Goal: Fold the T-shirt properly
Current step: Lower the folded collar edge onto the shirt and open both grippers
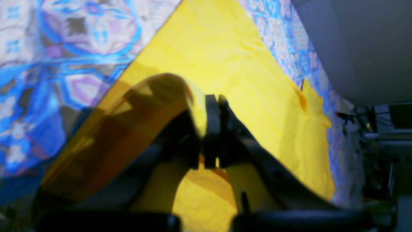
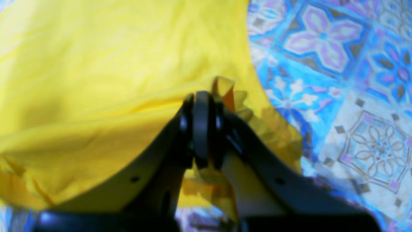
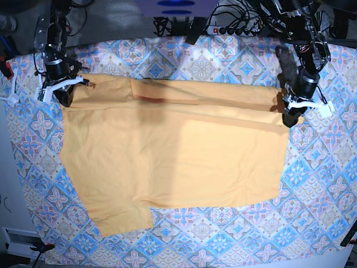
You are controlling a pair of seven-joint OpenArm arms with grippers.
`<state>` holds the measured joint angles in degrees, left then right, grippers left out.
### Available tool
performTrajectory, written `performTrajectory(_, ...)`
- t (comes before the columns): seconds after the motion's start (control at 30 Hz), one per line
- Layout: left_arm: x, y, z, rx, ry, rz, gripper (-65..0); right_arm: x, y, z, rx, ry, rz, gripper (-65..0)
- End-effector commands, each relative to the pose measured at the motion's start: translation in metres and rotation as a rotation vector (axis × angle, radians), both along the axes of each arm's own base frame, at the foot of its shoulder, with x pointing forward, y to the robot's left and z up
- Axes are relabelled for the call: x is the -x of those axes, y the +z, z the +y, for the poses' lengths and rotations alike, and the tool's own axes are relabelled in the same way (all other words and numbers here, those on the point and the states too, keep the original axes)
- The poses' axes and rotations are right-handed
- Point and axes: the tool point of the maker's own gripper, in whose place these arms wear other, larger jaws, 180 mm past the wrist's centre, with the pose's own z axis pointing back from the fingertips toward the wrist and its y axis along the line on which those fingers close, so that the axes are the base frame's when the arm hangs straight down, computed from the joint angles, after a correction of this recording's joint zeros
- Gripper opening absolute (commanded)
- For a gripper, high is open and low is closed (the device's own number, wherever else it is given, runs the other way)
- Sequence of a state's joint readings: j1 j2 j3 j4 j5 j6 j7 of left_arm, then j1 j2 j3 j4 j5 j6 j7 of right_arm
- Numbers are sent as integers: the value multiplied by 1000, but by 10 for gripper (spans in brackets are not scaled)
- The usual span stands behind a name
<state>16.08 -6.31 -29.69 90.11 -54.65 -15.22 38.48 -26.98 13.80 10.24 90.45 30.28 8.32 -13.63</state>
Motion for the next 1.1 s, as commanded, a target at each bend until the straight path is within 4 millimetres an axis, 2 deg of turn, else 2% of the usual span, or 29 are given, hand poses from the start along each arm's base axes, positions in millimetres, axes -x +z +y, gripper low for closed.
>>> performTrajectory(0.0, -9, 14, 8, -35, 9, -46, -650, -9, 11, -5, 14, 3, -47, -644)
performTrajectory(0.13, -18, 9, 4, -44, 12, -38, -650, -23, 5, 0, -5, 5, -54, -644)
performTrajectory(0.27, -12, -14, 5, -10, 28, 17, -650, -34, 2, 0, -14, -4, -62, -644)
performTrajectory(0.37, -14, -22, 6, 7, 38, 33, -650, -44, -2, 7, -28, 10, -61, -644)
performTrajectory(0.5, -15, -21, 9, -1, 55, 16, -650, -56, -5, 14, -40, 24, -65, -644)
performTrajectory(0.63, -16, -20, 10, -2, 59, 12, -650, -59, -14, 17, -49, 26, -46, -640)
performTrajectory(0.77, -16, -20, 10, -4, 58, 13, -648, -61, -7, 12, -37, 9, -93, -633)
performTrajectory(0.97, -14, -21, 10, -1, 58, 17, -476, -57, -7, 10, -34, 4, -98, -545)
performTrajectory(1.07, -13, -22, 10, -1, 58, 18, -441, -56, -6, 11, -33, 7, -102, -530)
